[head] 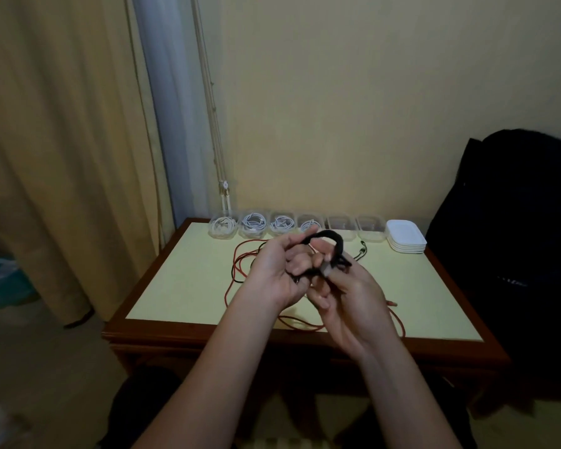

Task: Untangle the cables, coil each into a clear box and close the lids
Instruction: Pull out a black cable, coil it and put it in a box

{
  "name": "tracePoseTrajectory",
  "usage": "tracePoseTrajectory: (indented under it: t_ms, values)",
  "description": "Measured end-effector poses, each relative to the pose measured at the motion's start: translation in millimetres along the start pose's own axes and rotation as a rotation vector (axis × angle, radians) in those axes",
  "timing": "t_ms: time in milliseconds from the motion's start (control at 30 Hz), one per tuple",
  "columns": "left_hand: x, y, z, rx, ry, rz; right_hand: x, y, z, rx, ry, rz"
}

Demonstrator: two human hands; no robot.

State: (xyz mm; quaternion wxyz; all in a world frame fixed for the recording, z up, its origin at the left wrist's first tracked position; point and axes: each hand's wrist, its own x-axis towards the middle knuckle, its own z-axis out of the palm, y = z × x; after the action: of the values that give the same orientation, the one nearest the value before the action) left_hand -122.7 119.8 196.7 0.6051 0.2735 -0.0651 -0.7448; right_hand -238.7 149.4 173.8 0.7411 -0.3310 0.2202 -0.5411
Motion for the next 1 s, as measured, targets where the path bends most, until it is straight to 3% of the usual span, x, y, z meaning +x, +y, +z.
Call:
tracePoseTrajectory:
  t_ms: [233, 567, 800, 900, 1000]
  values:
    - [-3, -9, 3, 0.135, 0.131, 0.290, -11, 6, 5, 0.137, -0.129, 0.047]
    - [-1, -15, -28, 0.121, -0.001, -0.037, -14, -11, -19, -0.077, 0.010, 0.224]
    - [2, 2, -47, 0.330, -0.086, -0.198, -11, -13, -34, -0.220, -0.109, 0.396]
    - [0, 2, -46, 0.468, -0.145, -0.196, -7, -13, -38, -0.238, -0.140, 0.423]
    - [0, -1, -41, 0.553, -0.160, -0.057, -3, -11, -41, -0.241, -0.174, 0.383]
